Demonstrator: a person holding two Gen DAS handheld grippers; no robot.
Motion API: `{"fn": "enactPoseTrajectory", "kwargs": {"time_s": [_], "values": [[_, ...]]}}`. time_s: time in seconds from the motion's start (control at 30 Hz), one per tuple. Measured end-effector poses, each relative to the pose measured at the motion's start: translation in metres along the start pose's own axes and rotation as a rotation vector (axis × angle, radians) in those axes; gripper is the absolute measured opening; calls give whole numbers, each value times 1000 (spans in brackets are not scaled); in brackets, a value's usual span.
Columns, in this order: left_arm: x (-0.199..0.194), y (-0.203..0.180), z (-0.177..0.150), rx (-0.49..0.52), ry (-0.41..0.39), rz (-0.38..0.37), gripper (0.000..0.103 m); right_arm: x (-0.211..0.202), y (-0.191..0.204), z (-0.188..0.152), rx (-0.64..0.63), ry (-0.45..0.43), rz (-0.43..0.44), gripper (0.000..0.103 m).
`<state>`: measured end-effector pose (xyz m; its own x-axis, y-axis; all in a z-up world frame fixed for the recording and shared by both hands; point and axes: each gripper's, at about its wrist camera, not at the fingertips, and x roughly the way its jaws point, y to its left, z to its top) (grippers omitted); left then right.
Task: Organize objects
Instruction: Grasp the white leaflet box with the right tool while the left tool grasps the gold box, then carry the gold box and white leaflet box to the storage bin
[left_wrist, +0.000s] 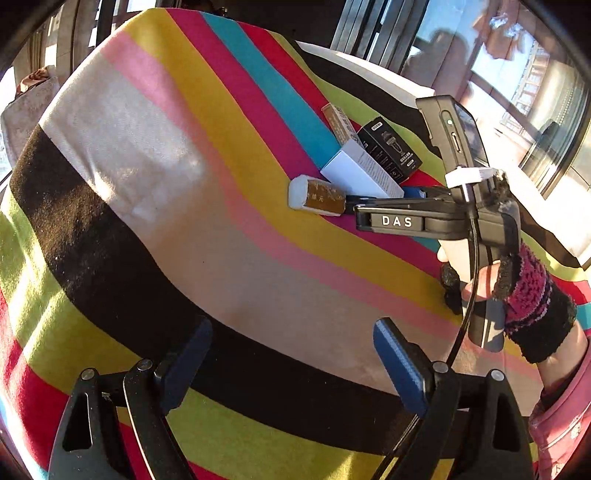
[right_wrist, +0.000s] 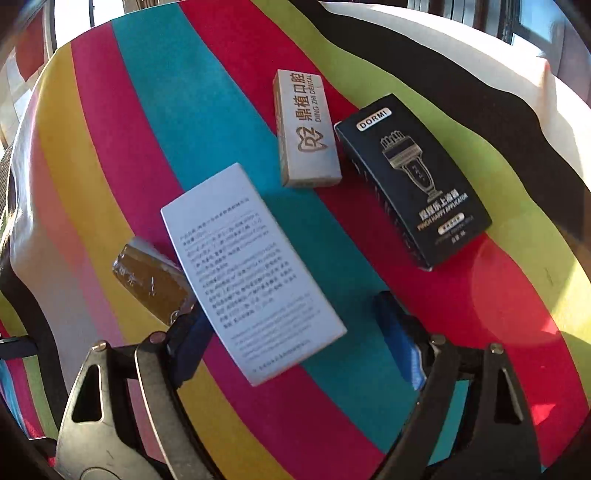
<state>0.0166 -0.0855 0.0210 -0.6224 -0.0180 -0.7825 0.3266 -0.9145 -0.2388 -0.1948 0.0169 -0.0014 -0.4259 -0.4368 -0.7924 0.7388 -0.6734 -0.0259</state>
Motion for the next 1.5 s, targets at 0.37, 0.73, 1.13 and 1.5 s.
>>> {"fn": "enactPoseTrajectory", "kwargs": {"time_s": [0.37,0.73,1.13,1.5], "values": [[56,-44,53,16,50,63,90,-111,-10,-117,189,36,-144,45],[35,-66,10,185,18,134,29,-212,7,-208,396,-76,-124,46],[-45,-62,-81,240,16,1,29,-217,77,-245,353,-69,-59,46],[-91,-40,-120,281,-38,23,29,-241,134,-249,265,-54,-75,46]]}}
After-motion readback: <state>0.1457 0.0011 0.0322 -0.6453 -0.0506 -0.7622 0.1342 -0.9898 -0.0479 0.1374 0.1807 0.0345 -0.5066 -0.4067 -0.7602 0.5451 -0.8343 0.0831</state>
